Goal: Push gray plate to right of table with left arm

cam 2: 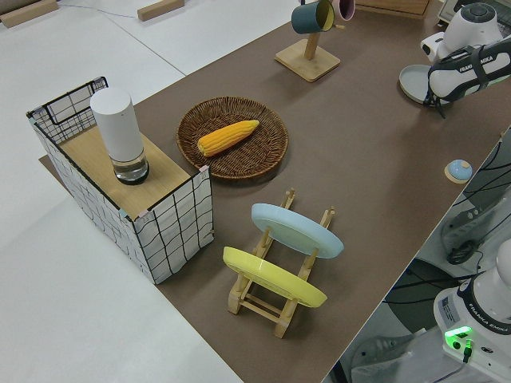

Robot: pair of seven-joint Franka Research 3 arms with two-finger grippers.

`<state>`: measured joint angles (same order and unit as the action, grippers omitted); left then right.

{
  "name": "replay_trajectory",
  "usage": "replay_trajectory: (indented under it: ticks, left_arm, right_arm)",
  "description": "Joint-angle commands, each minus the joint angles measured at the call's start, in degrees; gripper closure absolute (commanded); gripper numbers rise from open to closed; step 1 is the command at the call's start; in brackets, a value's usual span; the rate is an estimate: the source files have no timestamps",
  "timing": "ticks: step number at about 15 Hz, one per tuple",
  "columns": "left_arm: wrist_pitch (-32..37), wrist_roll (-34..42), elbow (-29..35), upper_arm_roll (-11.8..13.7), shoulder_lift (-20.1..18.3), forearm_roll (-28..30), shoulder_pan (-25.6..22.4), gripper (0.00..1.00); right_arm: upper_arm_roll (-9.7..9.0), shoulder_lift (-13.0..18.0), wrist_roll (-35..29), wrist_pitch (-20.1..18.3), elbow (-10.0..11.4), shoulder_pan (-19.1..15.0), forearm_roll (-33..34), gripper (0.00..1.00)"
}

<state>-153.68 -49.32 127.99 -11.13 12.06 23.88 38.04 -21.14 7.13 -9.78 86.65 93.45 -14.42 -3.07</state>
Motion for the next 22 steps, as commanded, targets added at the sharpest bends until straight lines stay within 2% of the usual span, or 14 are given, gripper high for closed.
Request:
replay_trajectory:
  ticks: [1,4,5,8,12,14,16,17,18,20,22]
  left_arm:
    - [-2.2,-0.3,-2.0,0.4,4.6,0.9,1.3,0.87]
    - [-1.6,-0.3,-1.9,0.4,3.8,1.2,0.3,0.47]
    - [-1.4,-0.2,-1.8,0.2,3.2,1.2,-0.6,0.40]
    - [2.7,0.3,-1.8,0.0,0.5,1.1,-3.4,0.27]
    - [7.6,0.4,-1.8,0.0,-2.1,0.7,-4.9,0.21]
    - [12.3,0.6,-1.9,0.1,-4.7,0.4,-6.0,0.19]
    - [20.8,4.1,-2.1,1.6,-7.3,0.3,-8.1,0.13]
    - [27.2,6.2,-4.7,3.2,-7.9,0.0,-9.5,0.02]
    - [33.5,8.5,-7.6,4.4,-8.3,-1.8,-10.6,0.02]
    - [40.3,12.0,-11.6,5.7,-8.5,-6.0,-12.4,0.01]
    - [44.9,14.9,-13.6,5.7,-9.3,-9.2,-15.3,0.01]
  right_arm:
    - [-0.83,1.6,-0.6,0.0,1.6,-1.4,-1.2,0.005]
    - [-0.83,1.6,-0.6,0.0,1.6,-1.4,-1.2,0.005]
    - [-0.83,1.6,-0.6,0.0,1.6,-1.4,-1.2,0.005]
    - [-0.83,1.6,-0.6,0.0,1.6,-1.4,-1.2,0.005]
    - [-0.83,1.6,-0.6,0.0,1.6,-1.4,-1.2,0.005]
    - [-0.83,1.6,-0.6,0.0,1.6,-1.4,-1.2,0.005]
    - [-0.83,1.6,-0.6,0.0,1.6,-1.4,-1.2,0.005]
    - [-0.83,1.6,-0.6,0.0,1.6,-1.4,-1.2,0.005]
    - [-0.83,1.6,-0.6,-0.1,1.6,-1.4,-1.2,0.005]
    - [-0.83,1.6,-0.6,0.0,1.6,-1.4,-1.2,0.005]
    - [-0.83,1.6,-0.6,0.0,1.6,-1.4,-1.2,0.005]
